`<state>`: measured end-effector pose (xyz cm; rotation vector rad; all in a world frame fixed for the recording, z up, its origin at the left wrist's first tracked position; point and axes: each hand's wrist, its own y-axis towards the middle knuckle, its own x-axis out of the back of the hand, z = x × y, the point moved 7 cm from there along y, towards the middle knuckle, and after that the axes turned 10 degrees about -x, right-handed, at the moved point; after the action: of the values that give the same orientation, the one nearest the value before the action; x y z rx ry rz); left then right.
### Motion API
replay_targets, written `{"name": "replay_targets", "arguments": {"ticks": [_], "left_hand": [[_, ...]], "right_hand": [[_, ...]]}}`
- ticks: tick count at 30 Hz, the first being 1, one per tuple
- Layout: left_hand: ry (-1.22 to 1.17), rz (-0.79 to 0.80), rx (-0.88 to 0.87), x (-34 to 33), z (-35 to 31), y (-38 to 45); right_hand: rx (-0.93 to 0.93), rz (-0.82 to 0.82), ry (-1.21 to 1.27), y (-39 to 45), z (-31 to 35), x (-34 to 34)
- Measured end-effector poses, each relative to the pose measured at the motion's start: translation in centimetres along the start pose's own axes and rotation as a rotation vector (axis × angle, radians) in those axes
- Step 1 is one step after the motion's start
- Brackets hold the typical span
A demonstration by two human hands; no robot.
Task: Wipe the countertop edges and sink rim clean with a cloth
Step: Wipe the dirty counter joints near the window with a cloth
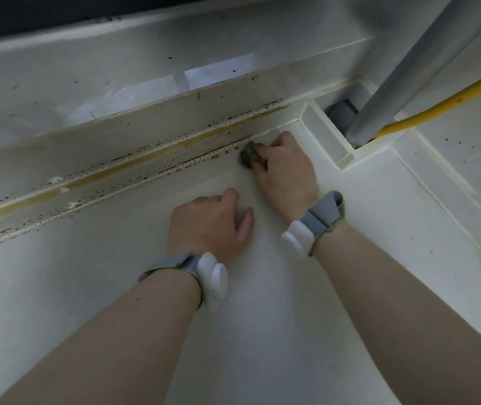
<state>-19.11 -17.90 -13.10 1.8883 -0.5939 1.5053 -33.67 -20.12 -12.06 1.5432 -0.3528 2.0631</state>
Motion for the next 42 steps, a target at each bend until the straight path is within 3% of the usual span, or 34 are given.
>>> {"name": "replay_targets", "arguments": {"ticks": [4,8,10,12,14,20,22,27,30,36,38,42], "left_hand": [[-0.006,0.062,0.005,-0.4,-0.1,0.0],[-0.036,0.056,0.014,-0.3,0.2,0.1],[-0.051,0.084,-0.006,-0.3,0.2,0.2],[-0.055,0.128,-0.016,-0.5,0.2,0.2],[-0.055,0.079,-0.006,-0.2,0.1,0.2],[-0.043,0.039,0.004,-0.4,0.1,0.0],[-0.043,0.012,0.008,-0.3,0.2,0.0],[-0.076,0.009,-0.012,-0.2,0.2,0.0],[-0.091,0.024,-0.003,0.1,0.4,-0.2],[-0.27,0.161,0.021,0.5,1.2,-1.0],[-0.368,0.179,0.074,1.6,2.4,-2.3],[-0.147,0.079,0.128,3.5,6.7,-6.4]], "right_hand": [[-0.376,-0.082,-0.074,3.7,-4.1,2.3],[-0.476,-0.108,-0.04,3.7,-1.6,1.5],[-0.38,-0.116,-0.01,1.9,0.9,0.6],[-0.164,-0.059,0.006,-0.4,2.9,-0.5],[-0.032,-0.015,0.012,-1.2,2.7,-0.7],[-0.431,-0.064,-0.057,4.3,-4.0,2.1],[-0.378,-0.021,-0.002,4.5,-2.1,1.5],[-0.01,0.185,0.135,0.2,2.7,-0.8],[0.063,0.216,0.179,-0.8,3.5,-0.8],[-0.309,0.02,0.147,3.0,-2.2,0.3],[-0.379,0.025,0.162,3.3,-2.4,0.5],[-0.423,0.014,0.113,3.2,-1.4,1.0]]}}
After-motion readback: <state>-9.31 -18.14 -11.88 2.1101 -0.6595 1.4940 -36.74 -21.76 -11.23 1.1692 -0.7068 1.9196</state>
